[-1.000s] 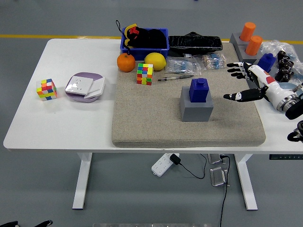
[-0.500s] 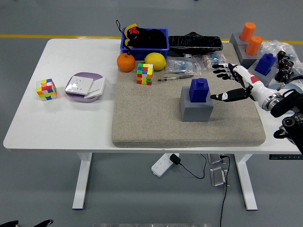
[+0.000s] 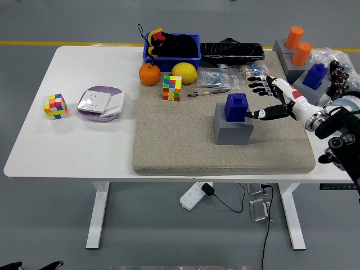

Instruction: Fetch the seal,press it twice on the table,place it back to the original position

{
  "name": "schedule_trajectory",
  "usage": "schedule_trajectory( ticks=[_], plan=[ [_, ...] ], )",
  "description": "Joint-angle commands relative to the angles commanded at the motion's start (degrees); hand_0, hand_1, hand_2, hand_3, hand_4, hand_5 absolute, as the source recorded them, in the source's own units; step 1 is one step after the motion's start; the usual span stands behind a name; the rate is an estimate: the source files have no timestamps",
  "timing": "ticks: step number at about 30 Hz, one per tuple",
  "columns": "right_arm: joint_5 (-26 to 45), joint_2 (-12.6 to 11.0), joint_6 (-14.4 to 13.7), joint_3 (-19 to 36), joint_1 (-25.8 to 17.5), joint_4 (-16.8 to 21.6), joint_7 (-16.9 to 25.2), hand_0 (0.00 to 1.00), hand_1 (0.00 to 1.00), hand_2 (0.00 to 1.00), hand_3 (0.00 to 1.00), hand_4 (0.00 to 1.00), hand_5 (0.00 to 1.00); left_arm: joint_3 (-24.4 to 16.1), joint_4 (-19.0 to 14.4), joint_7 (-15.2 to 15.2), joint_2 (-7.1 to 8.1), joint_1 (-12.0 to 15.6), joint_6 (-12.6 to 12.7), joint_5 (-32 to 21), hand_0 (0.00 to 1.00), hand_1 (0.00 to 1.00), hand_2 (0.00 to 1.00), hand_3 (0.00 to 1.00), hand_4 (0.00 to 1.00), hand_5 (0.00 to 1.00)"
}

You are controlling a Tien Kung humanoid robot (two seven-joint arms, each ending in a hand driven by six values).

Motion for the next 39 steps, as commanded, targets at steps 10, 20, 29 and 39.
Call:
schedule_trajectory(
  ticks=[10, 20, 29, 39],
  plan=[
    [1.40, 1.77, -0.84, -1.20, 0.60, -1.28, 0.86, 0.819, 0.757, 0.768, 0.819, 0.998, 0.018, -0.67, 0.03, 0.31, 0.01, 0.20, 0.01, 0.91, 0.812, 0.784, 0.761, 0.798, 0.678, 0.420],
    [2.05, 2.50, -1.98, -2.27, 1.22, -2.53, 1.63, 0.796, 0.736, 0.751, 0.815, 0.980, 0.002, -0.50, -0.01, 0.22, -0.03, 0.06, 0.03, 0.87, 0.812, 0.784, 0.761, 0.798, 0.677, 0.419],
    [2.59, 2.64, -2.33, -3.79, 1.99, -4.59, 2.28, 0.782, 0.723, 0.730, 0.786, 0.939, 0.002, -0.80, -0.04, 0.37, -0.08, 0.12, -0.02, 1.43, 0.812, 0.784, 0.761, 0.798, 0.678, 0.420],
    [2.88, 2.78, -2.61, -4.29, 1.85, -5.09, 2.49, 0.776, 0.716, 0.723, 0.771, 0.924, 0.002, -0.85, -0.04, 0.39, -0.15, 0.03, -0.04, 1.46, 0.812, 0.784, 0.761, 0.798, 0.679, 0.420]
  ],
)
